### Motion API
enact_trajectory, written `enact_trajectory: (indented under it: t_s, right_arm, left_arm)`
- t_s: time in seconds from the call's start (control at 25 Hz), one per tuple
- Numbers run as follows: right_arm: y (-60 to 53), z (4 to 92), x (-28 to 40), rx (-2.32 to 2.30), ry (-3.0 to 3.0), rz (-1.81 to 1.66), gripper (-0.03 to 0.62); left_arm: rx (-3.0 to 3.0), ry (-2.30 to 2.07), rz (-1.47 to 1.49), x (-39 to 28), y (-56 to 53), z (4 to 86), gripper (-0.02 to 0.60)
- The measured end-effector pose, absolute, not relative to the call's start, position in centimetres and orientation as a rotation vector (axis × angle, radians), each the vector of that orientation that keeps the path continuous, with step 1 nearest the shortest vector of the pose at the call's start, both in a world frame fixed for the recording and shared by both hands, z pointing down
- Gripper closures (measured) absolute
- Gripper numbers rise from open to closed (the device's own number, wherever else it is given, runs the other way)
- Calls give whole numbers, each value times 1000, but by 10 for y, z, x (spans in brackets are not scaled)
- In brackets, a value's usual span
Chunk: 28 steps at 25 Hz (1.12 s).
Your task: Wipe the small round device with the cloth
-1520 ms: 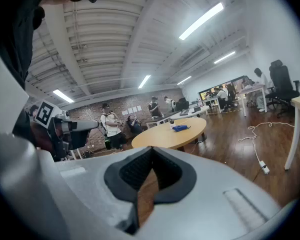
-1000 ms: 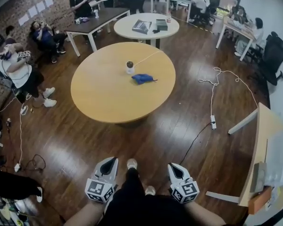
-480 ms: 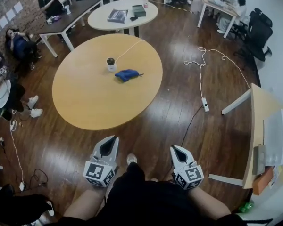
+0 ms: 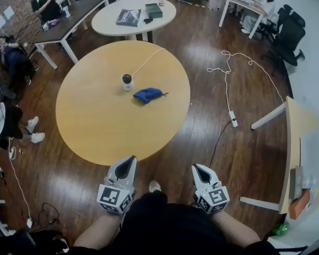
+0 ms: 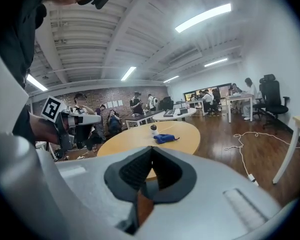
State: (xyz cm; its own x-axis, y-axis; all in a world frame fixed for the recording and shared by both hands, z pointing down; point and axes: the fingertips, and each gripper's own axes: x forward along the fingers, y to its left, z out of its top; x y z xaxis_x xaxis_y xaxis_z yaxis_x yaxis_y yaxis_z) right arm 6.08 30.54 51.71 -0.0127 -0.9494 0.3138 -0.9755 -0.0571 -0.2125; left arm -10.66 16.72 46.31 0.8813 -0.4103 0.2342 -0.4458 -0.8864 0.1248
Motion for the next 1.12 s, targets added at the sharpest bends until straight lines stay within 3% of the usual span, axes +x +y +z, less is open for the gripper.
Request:
enact_trajectory:
  t_s: [0.28, 0.72, 1.12]
  right_arm:
    - [259, 516, 23, 2081, -2155, 558, 592]
    - [222, 514, 40, 2047, -2165, 512, 592]
    - [122, 518, 65, 1859, -2331, 478, 592]
  left_arm:
    - [2866, -606, 316, -114, 122, 481, 578]
    - [2825, -710, 275, -120, 84, 485, 578]
    - [2771, -994, 252, -129, 26, 465, 578]
